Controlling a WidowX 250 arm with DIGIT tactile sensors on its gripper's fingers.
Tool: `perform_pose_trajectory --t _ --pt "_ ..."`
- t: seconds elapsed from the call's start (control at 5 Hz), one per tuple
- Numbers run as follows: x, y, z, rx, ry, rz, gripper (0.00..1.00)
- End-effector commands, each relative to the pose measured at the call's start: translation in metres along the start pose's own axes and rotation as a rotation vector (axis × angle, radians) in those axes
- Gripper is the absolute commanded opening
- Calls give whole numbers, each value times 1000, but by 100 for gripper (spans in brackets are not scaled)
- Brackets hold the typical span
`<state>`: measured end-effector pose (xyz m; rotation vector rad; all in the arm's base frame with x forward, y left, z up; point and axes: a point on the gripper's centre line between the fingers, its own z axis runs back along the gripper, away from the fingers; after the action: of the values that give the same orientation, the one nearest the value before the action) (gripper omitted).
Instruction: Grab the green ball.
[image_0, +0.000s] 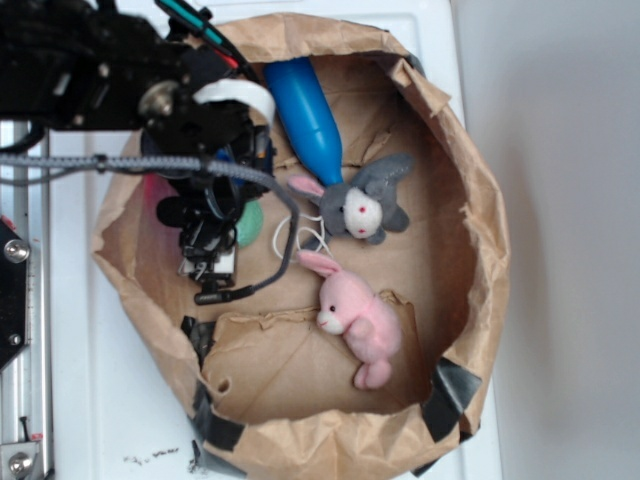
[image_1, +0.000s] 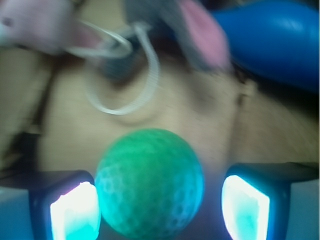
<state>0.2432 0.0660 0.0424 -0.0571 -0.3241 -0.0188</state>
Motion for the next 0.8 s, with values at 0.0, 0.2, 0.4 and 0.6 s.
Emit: perform_pose_trajectory --t 0.0,0.2,0.4,0.6 --pt "3 6 -12 46 -87 4 0" --pt "7 8 -2 18 -70 18 0" --pt "11 6 9 -8 -53 22 0" --pt "19 -8 53 -57 -48 17 0"
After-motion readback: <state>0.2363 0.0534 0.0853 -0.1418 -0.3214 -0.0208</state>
